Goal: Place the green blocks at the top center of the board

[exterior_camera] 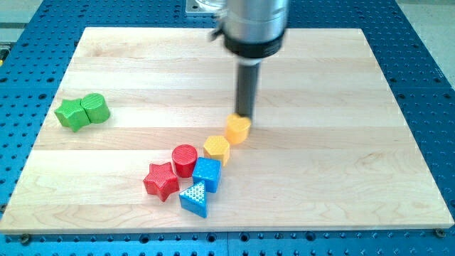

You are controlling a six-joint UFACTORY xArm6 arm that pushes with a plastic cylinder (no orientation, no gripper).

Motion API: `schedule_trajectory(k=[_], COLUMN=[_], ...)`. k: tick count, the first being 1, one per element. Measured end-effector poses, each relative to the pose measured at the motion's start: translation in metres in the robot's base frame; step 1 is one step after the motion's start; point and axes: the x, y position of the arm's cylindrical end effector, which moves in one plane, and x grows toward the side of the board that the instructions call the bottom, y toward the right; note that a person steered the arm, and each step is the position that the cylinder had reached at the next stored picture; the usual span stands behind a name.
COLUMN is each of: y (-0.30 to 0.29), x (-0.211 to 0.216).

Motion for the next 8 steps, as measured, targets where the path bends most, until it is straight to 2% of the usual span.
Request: schedule_trajectory(k=[1,3,4,5,6,7,8], y=[-0.015,-0.006,-0.083,-0.149,-0.232,-0.284,-0.272], x=[0.011,-0.028,-0.005,0.037,0.051,0.042,0.008])
